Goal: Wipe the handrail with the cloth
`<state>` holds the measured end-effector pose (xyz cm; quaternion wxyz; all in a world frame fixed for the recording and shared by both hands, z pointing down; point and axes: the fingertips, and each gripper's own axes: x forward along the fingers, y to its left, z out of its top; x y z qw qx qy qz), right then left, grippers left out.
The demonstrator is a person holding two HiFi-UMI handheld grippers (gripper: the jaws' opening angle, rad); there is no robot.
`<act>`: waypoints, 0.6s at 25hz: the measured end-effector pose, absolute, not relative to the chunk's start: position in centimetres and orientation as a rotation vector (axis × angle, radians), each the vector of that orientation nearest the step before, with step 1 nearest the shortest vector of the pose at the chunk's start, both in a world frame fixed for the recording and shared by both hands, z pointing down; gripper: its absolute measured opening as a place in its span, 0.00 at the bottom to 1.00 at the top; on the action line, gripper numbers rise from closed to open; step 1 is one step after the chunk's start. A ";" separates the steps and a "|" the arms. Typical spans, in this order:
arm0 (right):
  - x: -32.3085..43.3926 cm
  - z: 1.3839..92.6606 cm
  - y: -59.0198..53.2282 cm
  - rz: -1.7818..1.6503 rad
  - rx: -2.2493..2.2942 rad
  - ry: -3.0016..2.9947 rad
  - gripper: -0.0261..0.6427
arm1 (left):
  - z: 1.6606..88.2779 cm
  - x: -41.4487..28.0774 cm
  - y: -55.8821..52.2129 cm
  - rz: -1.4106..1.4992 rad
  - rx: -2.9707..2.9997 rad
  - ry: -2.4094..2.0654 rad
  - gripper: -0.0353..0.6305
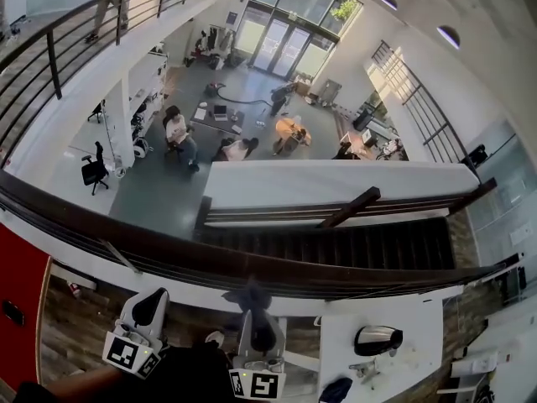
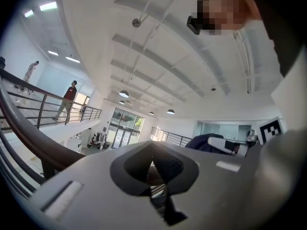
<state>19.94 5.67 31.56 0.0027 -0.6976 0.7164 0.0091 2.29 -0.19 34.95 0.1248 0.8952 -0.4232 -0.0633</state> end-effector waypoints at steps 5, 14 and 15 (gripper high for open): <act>18.2 30.9 6.1 0.070 -2.128 2.309 0.13 | 34.8 1.8 -0.6 -0.174 2.619 -1.265 0.05; 18.2 30.1 6.1 0.108 -2.109 2.300 0.13 | 34.7 2.6 -0.5 -0.159 2.635 -1.246 0.05; 18.5 30.2 6.1 0.105 -2.111 2.298 0.13 | 34.8 2.8 -0.4 -0.158 2.637 -1.243 0.05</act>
